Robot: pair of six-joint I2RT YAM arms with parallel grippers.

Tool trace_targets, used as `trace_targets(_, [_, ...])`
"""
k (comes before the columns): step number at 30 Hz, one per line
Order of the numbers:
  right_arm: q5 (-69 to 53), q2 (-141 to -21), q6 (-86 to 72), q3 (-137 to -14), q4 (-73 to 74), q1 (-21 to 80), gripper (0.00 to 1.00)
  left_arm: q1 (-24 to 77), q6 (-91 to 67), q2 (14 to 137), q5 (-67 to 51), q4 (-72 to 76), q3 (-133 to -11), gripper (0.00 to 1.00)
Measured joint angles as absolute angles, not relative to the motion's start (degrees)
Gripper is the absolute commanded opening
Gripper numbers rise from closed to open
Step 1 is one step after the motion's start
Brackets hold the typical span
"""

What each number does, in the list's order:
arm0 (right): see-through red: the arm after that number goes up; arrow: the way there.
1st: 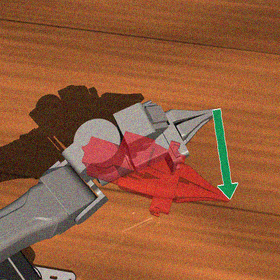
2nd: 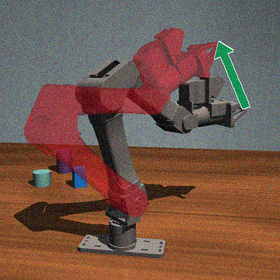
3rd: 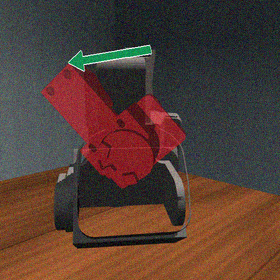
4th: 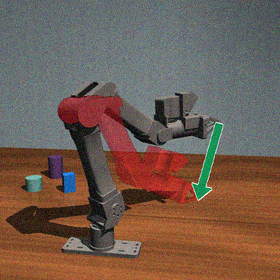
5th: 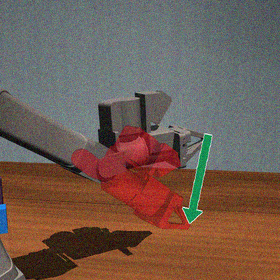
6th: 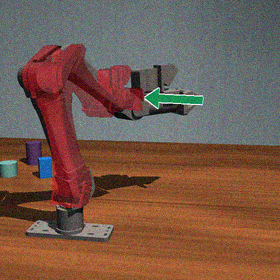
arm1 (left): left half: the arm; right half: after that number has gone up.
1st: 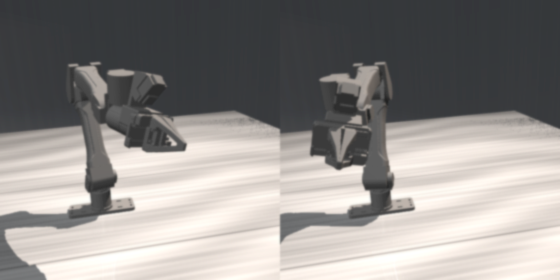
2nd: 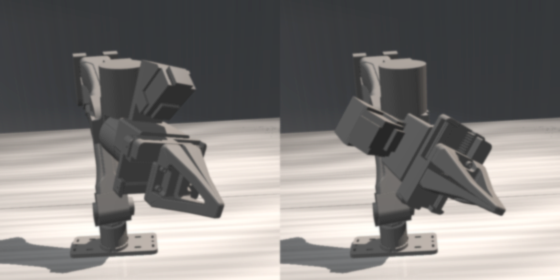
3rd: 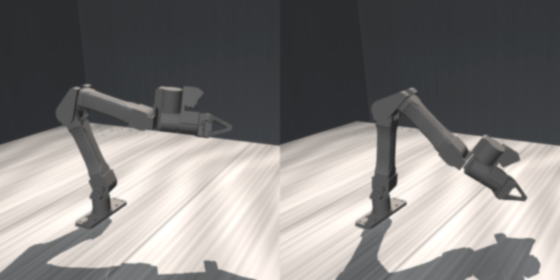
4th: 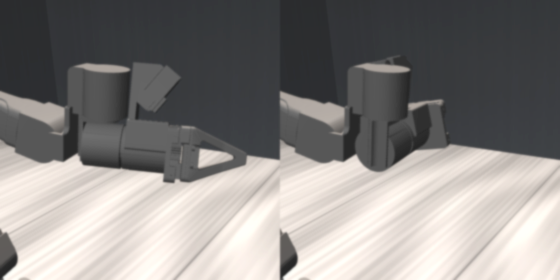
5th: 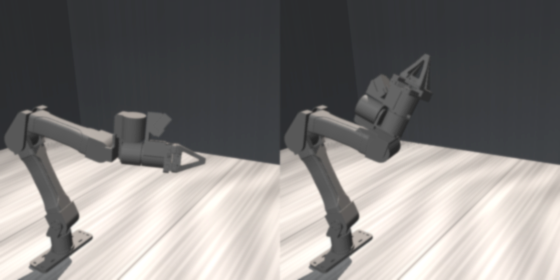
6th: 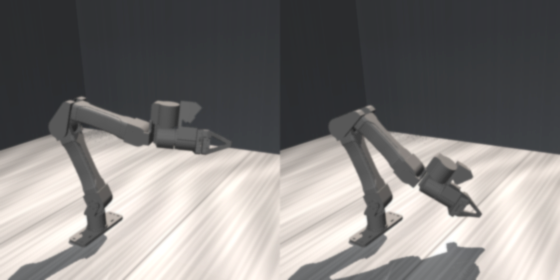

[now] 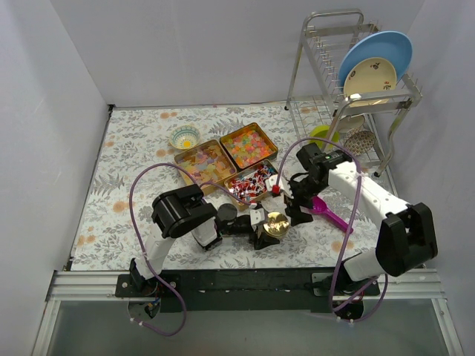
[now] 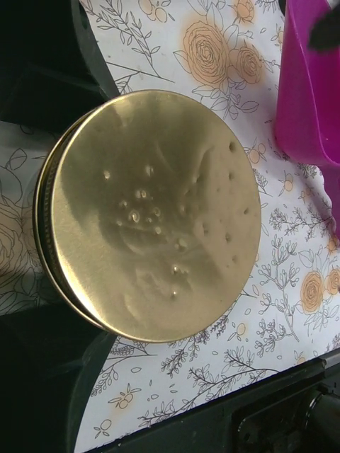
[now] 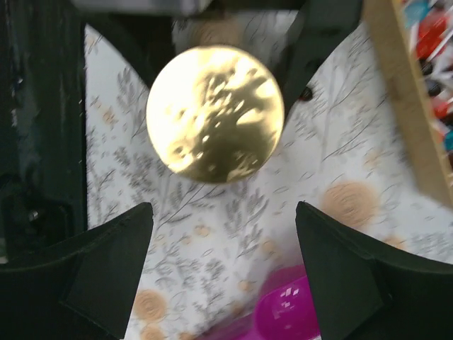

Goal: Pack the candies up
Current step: Screw the bottle lid onto the packing bottle.

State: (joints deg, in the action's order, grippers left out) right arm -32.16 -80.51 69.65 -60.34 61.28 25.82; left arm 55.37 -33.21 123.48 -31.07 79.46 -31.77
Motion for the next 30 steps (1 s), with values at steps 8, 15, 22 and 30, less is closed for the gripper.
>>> trace_targets(8, [-34.94,-85.65,71.66,-61.95,55.72,35.53,0.88,55.22,-33.34,123.98,-31.11,79.4,-32.64,0.0])
trace_targets(15, [-35.81,-87.26,73.69,-61.19,55.48,37.45,0.88,55.2,-33.39,124.03,-31.11,79.4,-32.64,0.0])
trace_targets(22, [-35.83,-86.46,72.03,-60.05,52.53,35.59,0.88,55.2,-33.41,124.03,-31.11,79.4,-32.64,0.0])
trace_targets(30, [-35.11,-87.37,69.38,-59.88,51.51,33.76,0.88,55.18,-33.41,124.05,-31.14,79.4,-32.71,0.0])
